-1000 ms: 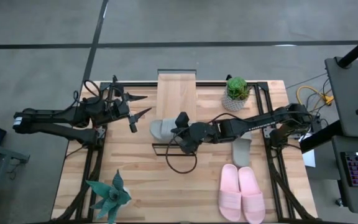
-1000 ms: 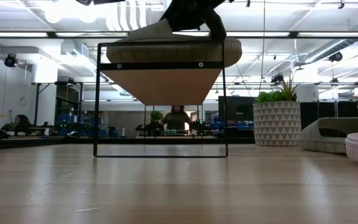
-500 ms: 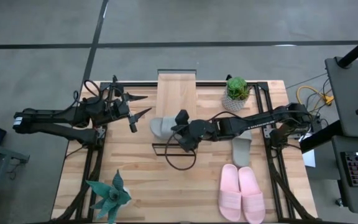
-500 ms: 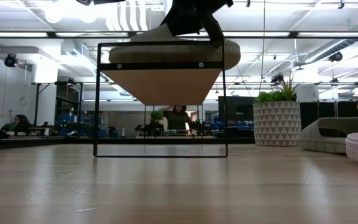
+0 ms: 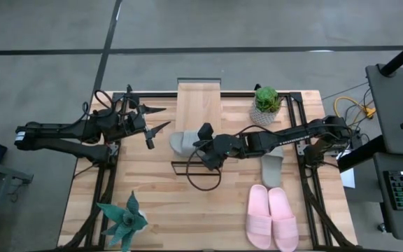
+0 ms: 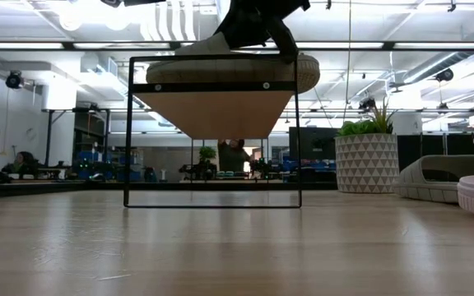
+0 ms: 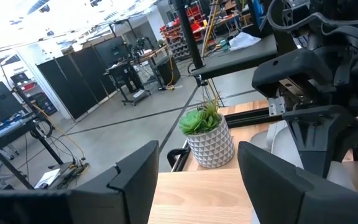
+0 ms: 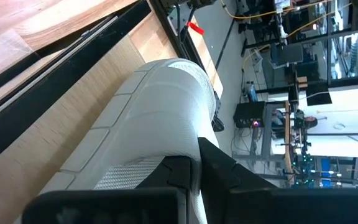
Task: Pick and place slides into the shelf
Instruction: Put the left gray slide on the shelf
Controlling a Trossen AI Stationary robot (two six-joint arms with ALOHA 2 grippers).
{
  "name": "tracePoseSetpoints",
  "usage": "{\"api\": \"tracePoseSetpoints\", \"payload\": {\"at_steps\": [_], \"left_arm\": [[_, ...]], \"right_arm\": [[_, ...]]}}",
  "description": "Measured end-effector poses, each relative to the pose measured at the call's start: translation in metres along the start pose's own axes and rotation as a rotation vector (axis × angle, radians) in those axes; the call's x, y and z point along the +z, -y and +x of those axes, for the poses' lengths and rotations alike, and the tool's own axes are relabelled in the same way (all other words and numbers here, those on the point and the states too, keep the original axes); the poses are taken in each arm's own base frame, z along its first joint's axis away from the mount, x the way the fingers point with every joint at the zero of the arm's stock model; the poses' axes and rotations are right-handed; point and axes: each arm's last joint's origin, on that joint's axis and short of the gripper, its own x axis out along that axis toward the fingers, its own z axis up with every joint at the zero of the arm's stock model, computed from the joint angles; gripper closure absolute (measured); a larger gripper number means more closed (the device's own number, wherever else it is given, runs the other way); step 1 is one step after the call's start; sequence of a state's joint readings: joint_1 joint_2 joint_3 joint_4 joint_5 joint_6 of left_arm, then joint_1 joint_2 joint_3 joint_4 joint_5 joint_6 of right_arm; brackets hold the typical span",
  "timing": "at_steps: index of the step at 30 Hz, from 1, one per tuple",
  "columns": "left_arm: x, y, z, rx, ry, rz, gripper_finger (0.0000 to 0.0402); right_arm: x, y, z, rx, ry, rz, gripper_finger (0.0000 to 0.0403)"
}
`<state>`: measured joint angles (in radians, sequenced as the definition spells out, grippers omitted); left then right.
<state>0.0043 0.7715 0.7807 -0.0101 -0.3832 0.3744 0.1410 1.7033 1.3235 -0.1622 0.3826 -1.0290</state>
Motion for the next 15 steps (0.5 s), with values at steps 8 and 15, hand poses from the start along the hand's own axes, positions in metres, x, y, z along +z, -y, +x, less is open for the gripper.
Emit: {"api": "tracePoseSetpoints", "payload": {"at_steps": [8, 15], "left_arm": [[0.0001, 0.0, 0.0, 0.0, 0.0, 0.0, 0.0198], [0.0001, 0.0, 0.0, 0.0, 0.001, 0.0, 0.0198]], "right_arm": [[-0.0002, 0.0016, 0.0004, 0.016, 0.013, 0.083, 0.0375], [0.0025, 0.0064, -0.0014, 0.014, 0.023, 0.124, 0.0324]]}}
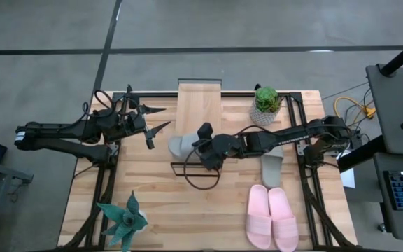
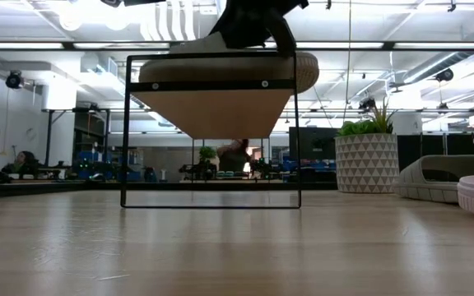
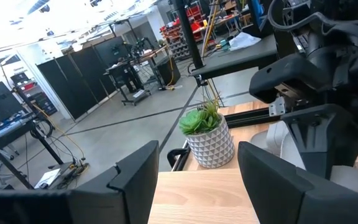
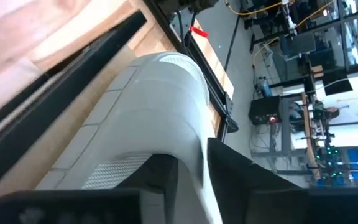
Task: Pick and place slides into the shelf
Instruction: Put the left gray slide on the shelf
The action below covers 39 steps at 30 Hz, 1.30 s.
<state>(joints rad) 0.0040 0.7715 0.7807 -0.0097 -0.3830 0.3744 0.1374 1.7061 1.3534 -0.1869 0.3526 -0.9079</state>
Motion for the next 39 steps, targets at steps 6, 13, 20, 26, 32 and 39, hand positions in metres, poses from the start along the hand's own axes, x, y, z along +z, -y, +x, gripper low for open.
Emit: {"api": "tracePoseSetpoints", "payload": {"at_steps": [6, 13, 20, 26, 32, 39], "left_arm": [[0.0, 0.0, 0.0, 0.0, 0.0, 0.007, 0.0198], [0.0, 0.0, 0.0, 0.0, 0.0, 0.008, 0.0198], [0.0, 0.0, 0.0, 0.0, 0.0, 0.007, 0.0198], [0.0, 0.0, 0.0, 0.0, 0.0, 0.007, 0.0198], [0.0, 0.0, 0.0, 0.0, 0.0, 0.007, 0.0198], [0.0, 0.0, 0.0, 0.0, -0.001, 0.008, 0.0198]], "right_arm": [[0.005, 0.007, -0.003, -0.019, 0.015, 0.051, 0.0274], [0.003, 0.008, -0.005, 0.007, -0.022, 0.066, 0.0238], [0.002, 0.009, -0.007, -0.012, -0.049, 0.083, 0.0216], [0.0, 0.014, -0.017, -0.053, -0.102, 0.068, 0.0214], [-0.001, 0.025, -0.044, -0.089, -0.139, 0.1, 0.0213], [0.001, 0.026, -0.093, -0.023, -0.106, 0.214, 0.0216]]}}
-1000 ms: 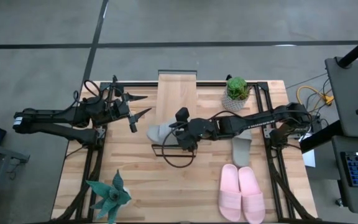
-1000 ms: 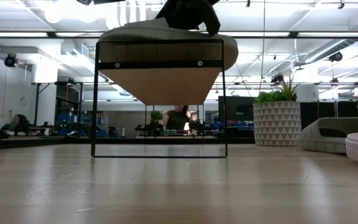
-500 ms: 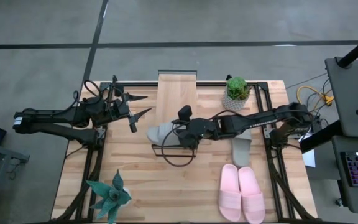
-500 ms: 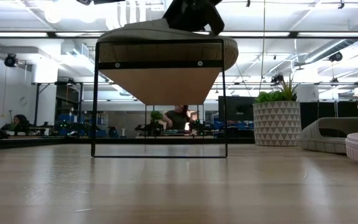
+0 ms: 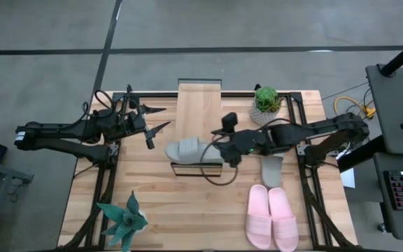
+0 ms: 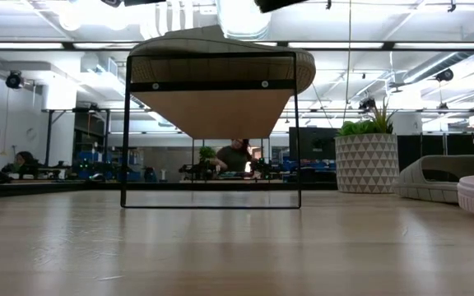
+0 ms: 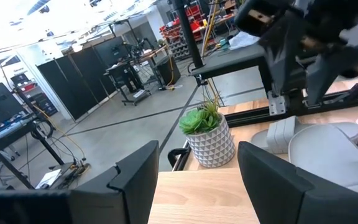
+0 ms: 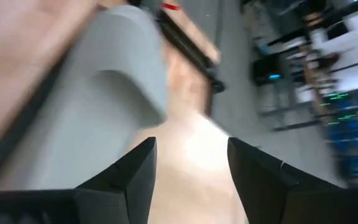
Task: Pick and place slides into the shelf
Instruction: Put the left gray slide on the shelf
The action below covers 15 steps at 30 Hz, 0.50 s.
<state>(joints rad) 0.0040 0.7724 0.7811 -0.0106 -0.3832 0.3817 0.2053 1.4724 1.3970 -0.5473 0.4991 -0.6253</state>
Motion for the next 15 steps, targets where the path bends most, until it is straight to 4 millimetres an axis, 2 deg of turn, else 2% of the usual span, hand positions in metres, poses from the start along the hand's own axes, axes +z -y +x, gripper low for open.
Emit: {"api": "tracePoseSetpoints", "payload": {"at_steps": [4, 10, 15], "left_arm": [[-0.001, 0.001, 0.001, -0.002, -0.005, 0.002, 0.0198], [-0.001, 0.001, 0.002, -0.003, -0.008, 0.003, 0.0198], [-0.002, 0.002, 0.003, -0.004, -0.012, 0.005, 0.0198]], "right_arm": [[-0.007, -0.014, -0.017, 0.155, -0.001, 0.092, 0.0223], [-0.015, -0.043, -0.018, 0.247, -0.079, 0.103, 0.0236], [-0.019, -0.055, -0.018, 0.272, -0.108, 0.112, 0.0245]]}}
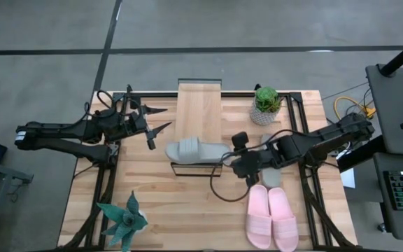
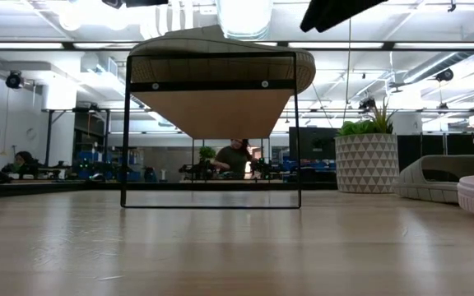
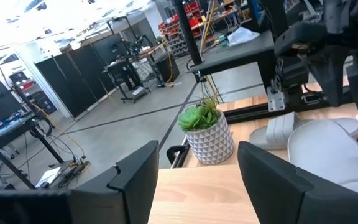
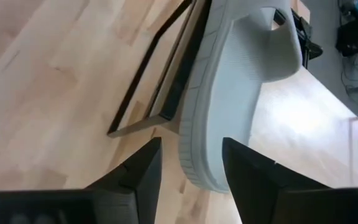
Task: Pick and place slides into the shelf
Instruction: Put the left gray slide on the shelf
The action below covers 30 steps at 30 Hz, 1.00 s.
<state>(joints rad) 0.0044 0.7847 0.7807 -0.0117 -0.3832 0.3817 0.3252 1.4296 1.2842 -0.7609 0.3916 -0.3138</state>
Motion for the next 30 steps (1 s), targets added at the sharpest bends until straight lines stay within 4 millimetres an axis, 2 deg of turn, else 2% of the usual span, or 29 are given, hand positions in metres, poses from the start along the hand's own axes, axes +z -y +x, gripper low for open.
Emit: {"api": "tracePoseSetpoints", "payload": {"at_steps": [5, 10, 22, 30], "left_arm": [[-0.001, 0.001, 0.001, -0.002, -0.006, 0.002, 0.0198], [-0.001, 0.002, 0.003, -0.004, -0.011, 0.005, 0.0198], [-0.003, 0.003, 0.005, 0.009, -0.024, 0.008, 0.0198], [-0.003, 0.003, 0.006, 0.007, -0.027, 0.009, 0.0198]], "right_arm": [[-0.004, -0.002, 0.006, -0.001, -0.024, -0.013, 0.025], [-0.01, -0.004, 0.014, -0.111, -0.07, -0.029, 0.0246], [-0.01, -0.011, 0.03, -0.099, -0.111, -0.046, 0.0178], [-0.008, -0.012, 0.04, -0.133, -0.125, -0.024, 0.0179]]}}
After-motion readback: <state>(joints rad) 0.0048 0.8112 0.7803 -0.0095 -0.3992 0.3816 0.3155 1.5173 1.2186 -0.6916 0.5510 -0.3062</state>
